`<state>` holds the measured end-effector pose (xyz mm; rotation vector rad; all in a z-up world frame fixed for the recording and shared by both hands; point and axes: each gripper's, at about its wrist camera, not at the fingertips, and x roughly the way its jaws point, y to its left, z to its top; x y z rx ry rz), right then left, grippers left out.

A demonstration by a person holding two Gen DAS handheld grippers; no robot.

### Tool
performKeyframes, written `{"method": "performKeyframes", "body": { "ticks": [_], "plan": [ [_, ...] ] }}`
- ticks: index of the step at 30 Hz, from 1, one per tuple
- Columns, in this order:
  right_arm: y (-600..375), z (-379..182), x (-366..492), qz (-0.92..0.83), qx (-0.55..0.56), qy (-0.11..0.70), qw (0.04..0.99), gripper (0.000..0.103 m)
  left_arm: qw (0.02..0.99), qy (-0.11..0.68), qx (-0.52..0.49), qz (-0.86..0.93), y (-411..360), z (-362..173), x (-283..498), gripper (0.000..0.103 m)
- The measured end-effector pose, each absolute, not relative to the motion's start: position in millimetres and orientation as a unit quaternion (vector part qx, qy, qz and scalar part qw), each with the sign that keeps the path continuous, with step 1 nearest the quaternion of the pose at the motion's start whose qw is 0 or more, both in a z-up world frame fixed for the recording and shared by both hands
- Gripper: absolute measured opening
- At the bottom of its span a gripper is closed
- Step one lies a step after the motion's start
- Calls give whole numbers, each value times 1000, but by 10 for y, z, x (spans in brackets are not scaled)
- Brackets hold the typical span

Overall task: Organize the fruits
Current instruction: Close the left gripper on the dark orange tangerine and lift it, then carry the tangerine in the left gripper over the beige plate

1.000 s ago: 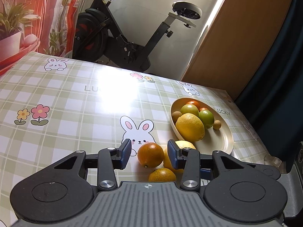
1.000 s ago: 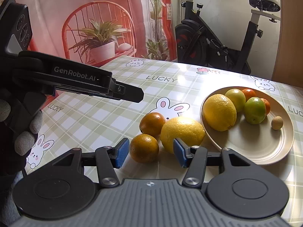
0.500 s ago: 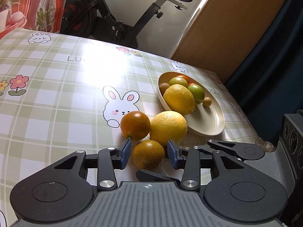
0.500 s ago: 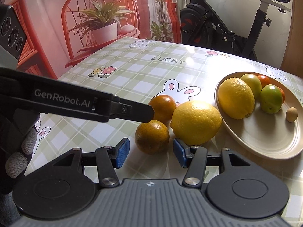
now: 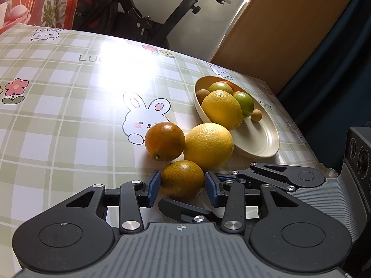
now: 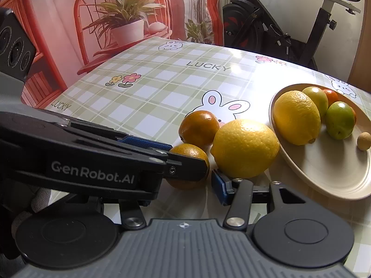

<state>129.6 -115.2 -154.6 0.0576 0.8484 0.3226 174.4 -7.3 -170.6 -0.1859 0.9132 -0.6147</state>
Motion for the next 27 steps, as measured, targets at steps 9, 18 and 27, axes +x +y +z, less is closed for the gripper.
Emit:
{"method": "performKeyframes", "body": {
  "ticks": [9, 18, 27],
  "plan": [
    [-1168, -1576, 1300, 154, 34, 408, 899, 46, 849, 433, -85, -292, -112, -1749, 1721, 45],
    [-1181, -1537, 1189, 162, 44, 386, 907, 45, 864, 408, -67, -287, -147, -1615, 1565, 45],
    [-1306, -1365, 1041, 158, 39, 336, 928, 45, 874, 377, -12, -306, -399, -1272, 1577, 45]
  ]
}}
